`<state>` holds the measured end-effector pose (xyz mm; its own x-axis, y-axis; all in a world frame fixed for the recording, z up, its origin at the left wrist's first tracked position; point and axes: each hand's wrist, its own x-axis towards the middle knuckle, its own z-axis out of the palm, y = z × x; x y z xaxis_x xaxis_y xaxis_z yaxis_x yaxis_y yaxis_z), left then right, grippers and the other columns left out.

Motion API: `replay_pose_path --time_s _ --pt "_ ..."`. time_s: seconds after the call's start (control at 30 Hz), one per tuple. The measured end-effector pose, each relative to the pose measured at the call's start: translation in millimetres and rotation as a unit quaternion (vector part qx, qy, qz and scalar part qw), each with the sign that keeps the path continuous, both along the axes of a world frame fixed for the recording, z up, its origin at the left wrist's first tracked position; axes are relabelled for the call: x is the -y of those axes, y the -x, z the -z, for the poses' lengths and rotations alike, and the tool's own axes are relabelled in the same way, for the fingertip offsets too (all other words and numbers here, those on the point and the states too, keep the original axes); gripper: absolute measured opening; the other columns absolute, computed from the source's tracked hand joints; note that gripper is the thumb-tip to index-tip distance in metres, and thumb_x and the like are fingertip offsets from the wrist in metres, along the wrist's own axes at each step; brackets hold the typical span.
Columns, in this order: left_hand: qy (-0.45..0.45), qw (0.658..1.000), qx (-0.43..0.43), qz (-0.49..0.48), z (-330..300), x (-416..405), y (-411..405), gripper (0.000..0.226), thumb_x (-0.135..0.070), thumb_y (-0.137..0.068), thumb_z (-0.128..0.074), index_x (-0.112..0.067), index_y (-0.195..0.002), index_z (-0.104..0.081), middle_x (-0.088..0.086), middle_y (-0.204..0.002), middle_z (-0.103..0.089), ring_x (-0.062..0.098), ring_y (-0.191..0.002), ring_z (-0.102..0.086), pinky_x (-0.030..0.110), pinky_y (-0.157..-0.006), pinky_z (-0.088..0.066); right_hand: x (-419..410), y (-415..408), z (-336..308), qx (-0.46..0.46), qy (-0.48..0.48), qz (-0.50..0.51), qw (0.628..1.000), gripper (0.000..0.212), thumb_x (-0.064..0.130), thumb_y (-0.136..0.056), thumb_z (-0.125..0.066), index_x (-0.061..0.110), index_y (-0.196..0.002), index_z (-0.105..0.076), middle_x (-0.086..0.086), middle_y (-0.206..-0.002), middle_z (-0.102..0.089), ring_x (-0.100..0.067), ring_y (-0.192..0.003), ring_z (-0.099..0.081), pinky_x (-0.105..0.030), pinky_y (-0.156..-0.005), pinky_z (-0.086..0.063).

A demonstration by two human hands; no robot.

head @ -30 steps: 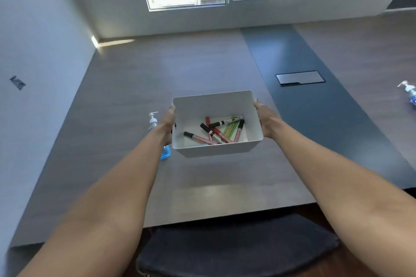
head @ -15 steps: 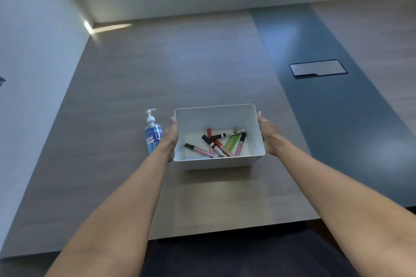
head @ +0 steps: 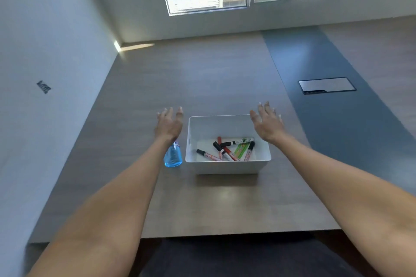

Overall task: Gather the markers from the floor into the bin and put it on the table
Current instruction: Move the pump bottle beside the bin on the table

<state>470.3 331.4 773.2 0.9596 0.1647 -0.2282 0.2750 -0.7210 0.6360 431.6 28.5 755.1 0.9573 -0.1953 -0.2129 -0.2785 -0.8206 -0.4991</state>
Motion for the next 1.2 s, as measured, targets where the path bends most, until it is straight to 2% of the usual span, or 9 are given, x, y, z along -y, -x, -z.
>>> replay_pose_path --time_s 0.07,0.27,0.57,0.77,0.87,0.93,1.03,1.13,1.2 --pt "-0.039 0.999 0.004 0.014 -16.6 -10.9 3.8 0.086 -0.071 -0.091 -0.023 -0.015 -0.156 -0.028 0.007 -0.166 -0.015 0.023 -0.155 -0.004 0.047 -0.124 -0.009 -9.4 -0.6 -13.6 0.011 0.017 -0.022 1.000 0.071 0.060 -0.097 -0.017 0.021 -0.155 -0.006 -0.003 -0.164 0.006 -0.028 -0.151 0.002 -0.049 -0.121 0.000" --pt "-0.102 0.994 0.034 -0.004 -51.0 -51.5 14.2 0.074 -0.060 -0.098 -0.027 -0.013 -0.156 -0.024 0.009 -0.167 -0.013 0.025 -0.155 -0.007 0.050 -0.123 -0.012 -53.7 -11.3 -47.7 0.021 0.028 -0.087 0.996 0.071 0.060 -0.096 -0.016 0.022 -0.155 -0.006 -0.003 -0.164 0.003 -0.027 -0.152 0.001 -0.049 -0.122 -0.001" --pt "-0.098 0.994 0.028 -0.031 -45.9 -112.5 22.0 0.072 -0.057 -0.100 -0.030 -0.011 -0.155 -0.025 0.015 -0.162 -0.017 0.030 -0.151 -0.020 0.046 -0.121 -0.017 -143.7 -24.9 -47.7 -0.014 0.037 -0.162 0.986 0.070 0.057 -0.098 -0.018 0.017 -0.155 -0.009 -0.007 -0.164 -0.005 -0.030 -0.151 -0.004 -0.047 -0.122 -0.003" --pt "-0.041 0.999 -0.001 -0.026 -18.5 -137.4 -1.0 0.067 -0.052 -0.101 -0.032 -0.010 -0.153 -0.029 0.021 -0.156 -0.024 0.038 -0.145 -0.027 0.043 -0.119 -0.020 -204.5 -42.4 -30.5 -0.048 0.044 -0.179 0.982 0.071 0.056 -0.099 -0.022 0.013 -0.154 -0.014 -0.009 -0.163 -0.011 -0.029 -0.151 -0.005 -0.044 -0.122 -0.006" --pt "-0.012 0.999 -0.028 -0.011 3.6 -150.9 -16.4 0.068 -0.050 -0.101 -0.034 -0.008 -0.154 -0.028 0.025 -0.157 -0.025 0.038 -0.147 -0.026 0.041 -0.120 -0.020 -236.4 -54.7 -21.4 -0.063 0.026 -0.184 0.980 0.069 0.053 -0.099 -0.026 0.009 -0.152 -0.020 -0.012 -0.162 -0.018 -0.029 -0.150 -0.012 -0.044 -0.122 -0.012" --pt "0.003 0.998 -0.055 0.004 17.8 -159.3 -25.2 0.068 -0.050 -0.101 -0.034 -0.007 -0.154 -0.028 0.024 -0.158 -0.027 0.035 -0.148 -0.027 0.041 -0.121 -0.022 -254.4 -63.6 -16.6 -0.078 0.025 -0.175 0.981 0.066 0.050 -0.100 -0.029 0.005 -0.147 -0.030 -0.016 -0.156 -0.030 -0.032 -0.145 -0.026 -0.044 -0.119 -0.023" --pt "0.025 0.996 -0.083 0.025 40.9 -168.6 -31.2 0.065 -0.048 -0.100 -0.038 -0.005 -0.149 -0.037 0.024 -0.147 -0.044 0.035 -0.140 -0.039 0.042 -0.116 -0.033 -278.1 -71.3 -5.4 -0.109 0.030 -0.154 0.982 0.056 0.042 -0.100 -0.034 0.001 -0.139 -0.042 -0.020 -0.145 -0.046 -0.035 -0.132 -0.044 -0.042 -0.107 -0.037" --pt "0.045 0.992 -0.108 0.039 65.0 -171.8 -32.8 0.054 -0.040 -0.100 -0.044 -0.001 -0.137 -0.050 0.022 -0.137 -0.052 0.037 -0.126 -0.051 0.040 -0.107 -0.042 -295.5 -76.2 11.8 -0.137 0.020 -0.131 0.982 0.049 0.035 -0.101 -0.035 -0.001 -0.133 -0.046 -0.020 -0.138 -0.051 -0.035 -0.124 -0.050 -0.040 -0.096 -0.042" --pt "0.074 0.988 -0.128 0.042 79.3 -168.2 -31.4 0.042 -0.034 -0.100 -0.047 0.001 -0.121 -0.059 0.018 -0.124 -0.060 0.034 -0.112 -0.058 0.038 -0.097 -0.046 -301.2 -74.6 26.7 -0.163 0.007 -0.106 0.981 0.043 0.033 -0.099 -0.036 0.001 -0.125 -0.050 -0.019 -0.131 -0.054 -0.034 -0.108 -0.054 -0.035 -0.082 -0.042"
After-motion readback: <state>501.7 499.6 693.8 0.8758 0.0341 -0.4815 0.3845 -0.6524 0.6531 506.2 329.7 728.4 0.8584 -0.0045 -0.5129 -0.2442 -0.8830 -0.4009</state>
